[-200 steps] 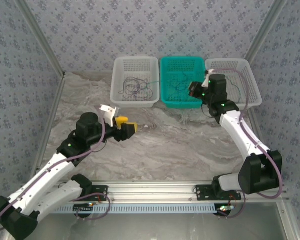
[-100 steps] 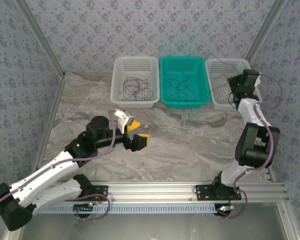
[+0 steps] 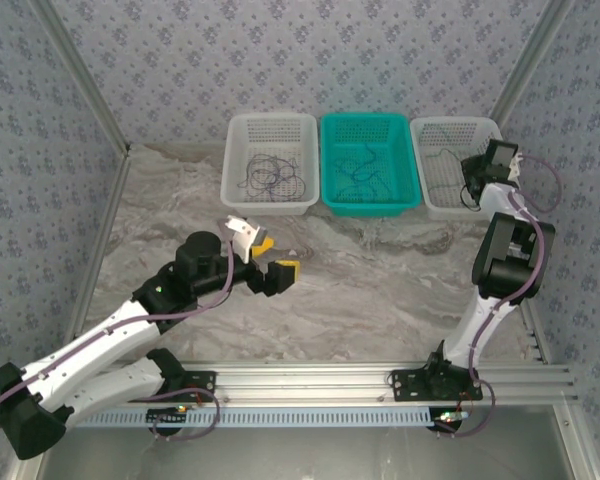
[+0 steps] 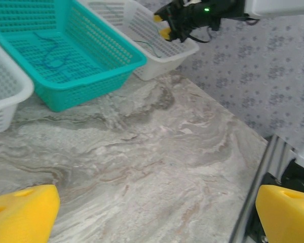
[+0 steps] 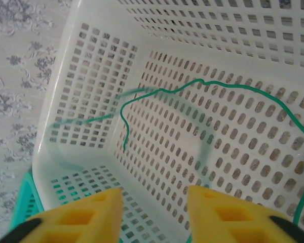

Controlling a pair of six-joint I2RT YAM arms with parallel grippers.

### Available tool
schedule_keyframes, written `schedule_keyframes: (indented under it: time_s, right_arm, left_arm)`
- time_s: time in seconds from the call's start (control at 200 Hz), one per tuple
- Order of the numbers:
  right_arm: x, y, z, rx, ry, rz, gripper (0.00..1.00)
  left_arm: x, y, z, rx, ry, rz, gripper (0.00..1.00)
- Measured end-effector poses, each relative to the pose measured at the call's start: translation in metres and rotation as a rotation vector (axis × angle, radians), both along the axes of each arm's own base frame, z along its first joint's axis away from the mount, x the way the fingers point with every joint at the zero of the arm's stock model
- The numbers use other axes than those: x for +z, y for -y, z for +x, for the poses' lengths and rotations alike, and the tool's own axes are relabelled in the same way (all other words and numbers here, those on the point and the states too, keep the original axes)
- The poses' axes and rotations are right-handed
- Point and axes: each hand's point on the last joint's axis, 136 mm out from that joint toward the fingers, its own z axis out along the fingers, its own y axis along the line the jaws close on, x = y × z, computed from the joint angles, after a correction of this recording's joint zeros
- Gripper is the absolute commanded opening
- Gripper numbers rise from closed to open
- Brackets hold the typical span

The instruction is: Untangle the cables

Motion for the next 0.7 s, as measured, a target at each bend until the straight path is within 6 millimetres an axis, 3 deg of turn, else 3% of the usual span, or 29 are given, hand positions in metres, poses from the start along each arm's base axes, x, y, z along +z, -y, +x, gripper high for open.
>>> schedule_keyframes:
  time_s: [0.135,0.28,0.37,0.53,0.605,0.7]
  right_arm:
    - [0.008,-0.005,-0.007,0.012,-0.009,-0.011,0.58]
    - [0.040,-0.027,-0.032,0.070,0.034,-0.061,0.61]
    - [0.064,-0.059,-0.060,0.145,0.076,-0.134,0.68]
    - [0.086,-0.149,-0.118,0.392,0.128,-0.397,0.74]
    - [0.080,-0.185,-0.138,0.515,0.152,-0.535,0.75]
    - [0.046,-0.200,-0.156,0.581,0.110,-0.677,0.75]
  left_arm:
    - [-0.005,-0.006,0.009,0.057,0.007,0.047,0.99]
    - [-0.010,-0.014,0.027,0.140,0.056,0.125,0.99]
    - [-0.011,-0.029,0.042,0.237,0.118,0.190,0.99]
    - [-0.017,-0.064,0.070,0.426,0.236,0.301,0.99]
    - [-0.033,-0.090,0.083,0.520,0.233,0.367,0.99]
    - [-0.051,-0.128,0.095,0.654,0.217,0.425,1.00]
